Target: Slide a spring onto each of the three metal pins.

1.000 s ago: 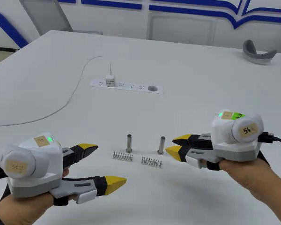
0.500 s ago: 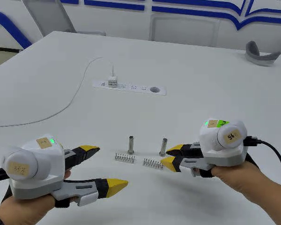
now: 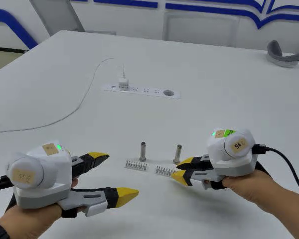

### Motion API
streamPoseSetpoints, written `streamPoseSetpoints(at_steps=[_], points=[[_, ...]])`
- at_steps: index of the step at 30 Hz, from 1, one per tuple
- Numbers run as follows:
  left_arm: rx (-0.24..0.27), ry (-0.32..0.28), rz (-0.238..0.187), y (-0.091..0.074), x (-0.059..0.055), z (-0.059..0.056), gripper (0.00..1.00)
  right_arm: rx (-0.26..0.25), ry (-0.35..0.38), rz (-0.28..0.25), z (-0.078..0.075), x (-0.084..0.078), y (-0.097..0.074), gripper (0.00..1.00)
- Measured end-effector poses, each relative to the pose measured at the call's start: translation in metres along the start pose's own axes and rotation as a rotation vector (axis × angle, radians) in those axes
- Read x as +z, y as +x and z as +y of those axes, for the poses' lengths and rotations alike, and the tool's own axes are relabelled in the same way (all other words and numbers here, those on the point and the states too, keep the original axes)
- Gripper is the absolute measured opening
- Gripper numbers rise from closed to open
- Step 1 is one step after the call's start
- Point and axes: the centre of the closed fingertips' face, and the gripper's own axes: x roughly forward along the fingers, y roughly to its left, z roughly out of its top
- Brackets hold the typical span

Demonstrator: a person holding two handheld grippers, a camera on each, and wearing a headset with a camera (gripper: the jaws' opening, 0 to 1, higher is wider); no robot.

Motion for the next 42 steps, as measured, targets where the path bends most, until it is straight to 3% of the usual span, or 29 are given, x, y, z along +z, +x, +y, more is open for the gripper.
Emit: streamPoseSetpoints(at_steps=[23, 42], points=[[-0.008, 0.001, 0.006, 0.000, -0.003, -0.002, 0.69, 0.026, 0.024, 0.034, 0.004, -0.007, 0.008, 0.12], [-0.067, 0.024, 0.021, 0.011, -0.004, -0.019, 0.63, 0.064, 0.019, 0.043, 0.017, -0.005, -0.011, 0.11]])
